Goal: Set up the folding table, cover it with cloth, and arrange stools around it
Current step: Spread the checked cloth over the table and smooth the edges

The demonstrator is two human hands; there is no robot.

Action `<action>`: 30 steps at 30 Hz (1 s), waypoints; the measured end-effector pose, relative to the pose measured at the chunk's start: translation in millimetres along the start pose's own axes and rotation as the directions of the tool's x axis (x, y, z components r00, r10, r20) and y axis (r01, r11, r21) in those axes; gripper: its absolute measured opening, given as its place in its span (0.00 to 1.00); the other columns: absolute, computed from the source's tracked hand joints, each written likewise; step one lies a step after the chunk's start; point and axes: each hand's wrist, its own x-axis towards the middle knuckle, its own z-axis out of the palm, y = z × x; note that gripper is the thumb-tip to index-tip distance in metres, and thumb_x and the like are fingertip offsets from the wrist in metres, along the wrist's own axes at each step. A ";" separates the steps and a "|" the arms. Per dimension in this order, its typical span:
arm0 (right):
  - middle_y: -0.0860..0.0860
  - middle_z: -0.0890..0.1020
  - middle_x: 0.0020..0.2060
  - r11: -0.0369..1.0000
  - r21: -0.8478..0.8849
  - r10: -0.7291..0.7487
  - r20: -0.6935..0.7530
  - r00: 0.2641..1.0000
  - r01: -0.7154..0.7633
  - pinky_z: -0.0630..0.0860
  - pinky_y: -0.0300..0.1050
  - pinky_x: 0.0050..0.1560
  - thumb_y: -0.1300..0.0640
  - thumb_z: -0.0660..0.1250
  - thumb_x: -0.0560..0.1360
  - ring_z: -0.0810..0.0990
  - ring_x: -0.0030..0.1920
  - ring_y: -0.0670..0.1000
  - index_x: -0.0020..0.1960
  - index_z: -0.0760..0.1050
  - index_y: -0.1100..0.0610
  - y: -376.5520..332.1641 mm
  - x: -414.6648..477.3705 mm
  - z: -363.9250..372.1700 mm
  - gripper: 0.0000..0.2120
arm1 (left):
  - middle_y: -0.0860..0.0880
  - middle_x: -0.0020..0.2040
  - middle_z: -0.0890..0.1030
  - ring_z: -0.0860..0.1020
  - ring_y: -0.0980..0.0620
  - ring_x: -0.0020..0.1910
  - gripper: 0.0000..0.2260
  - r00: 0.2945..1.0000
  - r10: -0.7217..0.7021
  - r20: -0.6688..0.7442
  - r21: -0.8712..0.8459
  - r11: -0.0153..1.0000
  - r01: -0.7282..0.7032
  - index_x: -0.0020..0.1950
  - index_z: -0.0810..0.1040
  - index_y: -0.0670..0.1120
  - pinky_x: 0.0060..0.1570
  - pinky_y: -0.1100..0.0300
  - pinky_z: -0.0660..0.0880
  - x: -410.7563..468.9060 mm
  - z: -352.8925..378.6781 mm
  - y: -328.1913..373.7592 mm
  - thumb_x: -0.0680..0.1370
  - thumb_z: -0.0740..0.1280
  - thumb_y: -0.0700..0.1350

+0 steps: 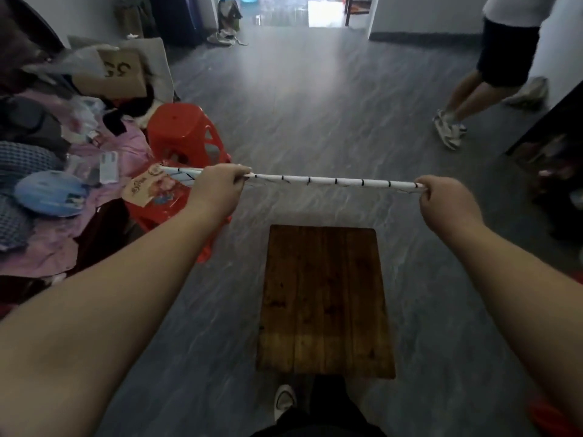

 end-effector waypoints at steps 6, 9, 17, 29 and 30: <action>0.56 0.82 0.53 0.986 -0.167 0.011 0.160 0.987 0.017 0.80 0.56 0.50 0.61 0.57 0.75 0.80 0.53 0.61 0.59 0.80 0.51 21.0 -74.9 27.1 0.18 | 0.43 0.62 0.82 0.78 0.43 0.62 0.14 0.990 -0.074 0.119 -0.022 0.997 0.077 0.64 0.82 0.49 0.59 0.53 0.72 -80.7 42.0 -13.1 0.79 0.66 0.44; 0.56 0.83 0.52 0.986 -0.161 -0.003 0.194 0.981 0.035 0.74 0.47 0.46 0.65 0.60 0.74 0.80 0.53 0.60 0.53 0.82 0.55 32.9 -108.9 42.6 0.15 | 0.44 0.64 0.81 0.77 0.44 0.65 0.14 0.986 -0.097 0.133 -0.059 0.993 0.106 0.64 0.81 0.47 0.63 0.54 0.71 -116.5 67.0 -16.9 0.80 0.66 0.42; 0.56 0.77 0.66 0.996 -0.076 -0.022 0.363 0.932 0.053 0.71 0.58 0.66 0.61 0.58 0.79 0.71 0.68 0.60 0.66 0.77 0.54 91.0 -210.8 125.2 0.18 | 0.47 0.60 0.82 0.77 0.45 0.62 0.14 0.952 -0.190 0.238 -0.039 0.978 0.205 0.64 0.82 0.50 0.61 0.54 0.72 -229.6 138.0 -39.4 0.79 0.66 0.43; 0.59 0.79 0.59 1.000 0.016 -0.014 0.420 0.907 0.008 0.73 0.58 0.59 0.62 0.60 0.78 0.73 0.60 0.61 0.70 0.73 0.54 123.0 -356.6 170.7 0.21 | 0.46 0.63 0.80 0.74 0.45 0.66 0.16 0.907 -0.277 0.318 0.042 0.959 0.279 0.66 0.80 0.53 0.63 0.54 0.69 -357.5 210.7 -64.8 0.80 0.64 0.43; 0.58 0.78 0.59 1.000 0.022 -0.016 0.420 0.907 0.008 0.73 0.57 0.59 0.62 0.60 0.78 0.72 0.60 0.60 0.70 0.73 0.55 124.8 -366.2 174.3 0.21 | 0.46 0.65 0.79 0.73 0.46 0.67 0.16 0.902 -0.281 0.327 0.045 0.958 0.282 0.66 0.80 0.52 0.64 0.54 0.69 -366.5 216.1 -67.7 0.80 0.64 0.43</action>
